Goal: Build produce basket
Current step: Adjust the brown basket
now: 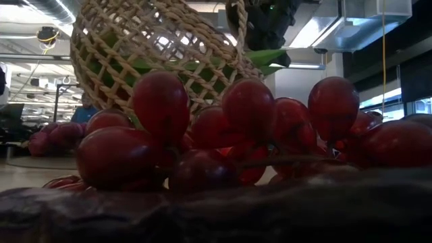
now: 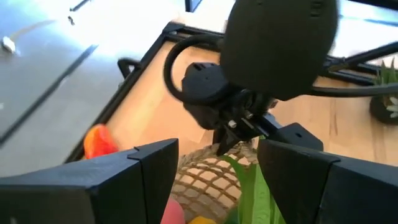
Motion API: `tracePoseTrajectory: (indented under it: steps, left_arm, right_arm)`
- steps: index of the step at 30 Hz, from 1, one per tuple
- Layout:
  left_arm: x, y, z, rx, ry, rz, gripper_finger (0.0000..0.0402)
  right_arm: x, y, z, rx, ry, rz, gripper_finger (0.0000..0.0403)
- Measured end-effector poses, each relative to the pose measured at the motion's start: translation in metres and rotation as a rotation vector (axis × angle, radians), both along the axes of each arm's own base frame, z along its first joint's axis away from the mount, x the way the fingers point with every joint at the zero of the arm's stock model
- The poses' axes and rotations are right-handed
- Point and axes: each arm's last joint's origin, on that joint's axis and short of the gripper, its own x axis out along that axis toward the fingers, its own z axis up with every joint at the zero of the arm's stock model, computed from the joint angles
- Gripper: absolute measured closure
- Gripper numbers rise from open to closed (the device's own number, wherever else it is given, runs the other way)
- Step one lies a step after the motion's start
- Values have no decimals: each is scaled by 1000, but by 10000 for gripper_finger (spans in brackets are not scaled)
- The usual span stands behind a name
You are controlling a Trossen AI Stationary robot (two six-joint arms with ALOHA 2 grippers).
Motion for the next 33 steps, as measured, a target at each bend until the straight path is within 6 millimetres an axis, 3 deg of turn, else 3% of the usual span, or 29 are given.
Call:
tracePoseTrajectory:
  steps: [7,19,33]
  left_arm:
    - [2,1,6,113,-26,1,191]
    - [2,1,6,86,-38,10,191]
    - [3,4,-19,30,172,31,191]
  right_arm:
    - [1,0,1,-3,-8,0,403]
    - [1,1,0,26,-7,14,403]
    - [2,0,-2,-16,-2,47,403]
